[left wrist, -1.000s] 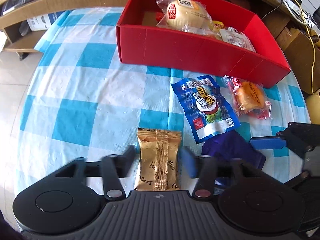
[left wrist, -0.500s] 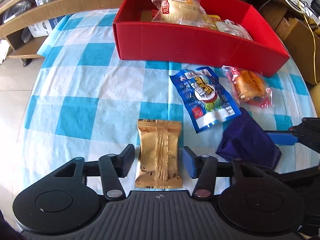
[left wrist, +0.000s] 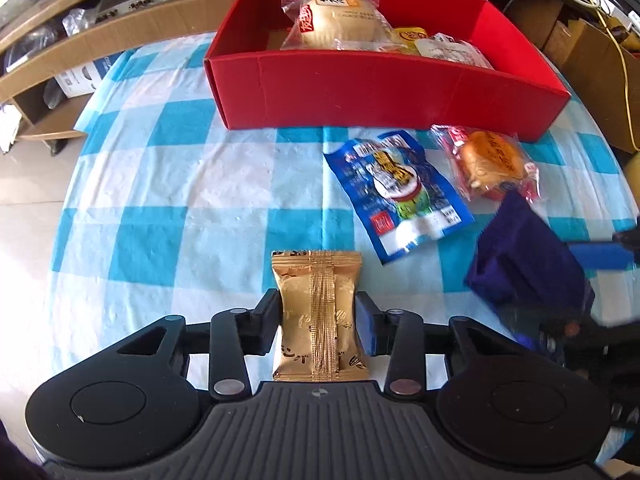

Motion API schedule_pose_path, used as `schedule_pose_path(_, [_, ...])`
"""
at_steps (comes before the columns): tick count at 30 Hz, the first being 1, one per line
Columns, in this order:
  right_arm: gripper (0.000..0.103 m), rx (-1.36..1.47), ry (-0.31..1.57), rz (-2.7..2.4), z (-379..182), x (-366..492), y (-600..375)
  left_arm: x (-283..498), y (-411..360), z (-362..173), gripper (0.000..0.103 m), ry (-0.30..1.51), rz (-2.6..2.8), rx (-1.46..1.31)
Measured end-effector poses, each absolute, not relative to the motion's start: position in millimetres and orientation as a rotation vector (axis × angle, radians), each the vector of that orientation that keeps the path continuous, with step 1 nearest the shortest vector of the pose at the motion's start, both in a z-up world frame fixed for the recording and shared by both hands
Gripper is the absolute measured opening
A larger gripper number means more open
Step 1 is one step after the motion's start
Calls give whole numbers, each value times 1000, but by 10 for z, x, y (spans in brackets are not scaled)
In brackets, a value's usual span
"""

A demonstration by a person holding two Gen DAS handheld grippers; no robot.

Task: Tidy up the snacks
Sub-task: 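Grasp the gold wrapped cake with the left tool while the right tool grasps the purple bag, then lift the gold cake and purple bag and carry them over the red box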

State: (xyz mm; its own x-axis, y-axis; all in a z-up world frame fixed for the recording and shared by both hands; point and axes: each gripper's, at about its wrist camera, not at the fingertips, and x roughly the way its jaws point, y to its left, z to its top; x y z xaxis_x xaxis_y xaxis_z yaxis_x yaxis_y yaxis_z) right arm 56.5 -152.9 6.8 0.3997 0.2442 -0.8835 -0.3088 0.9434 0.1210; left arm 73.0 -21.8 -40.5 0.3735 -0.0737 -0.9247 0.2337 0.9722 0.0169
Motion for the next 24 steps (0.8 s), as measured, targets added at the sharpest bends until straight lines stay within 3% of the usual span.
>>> schedule_pose_path(24, [79,50,973,199,433,1057,-1890,1164,-584,242,48,1005,-275,53])
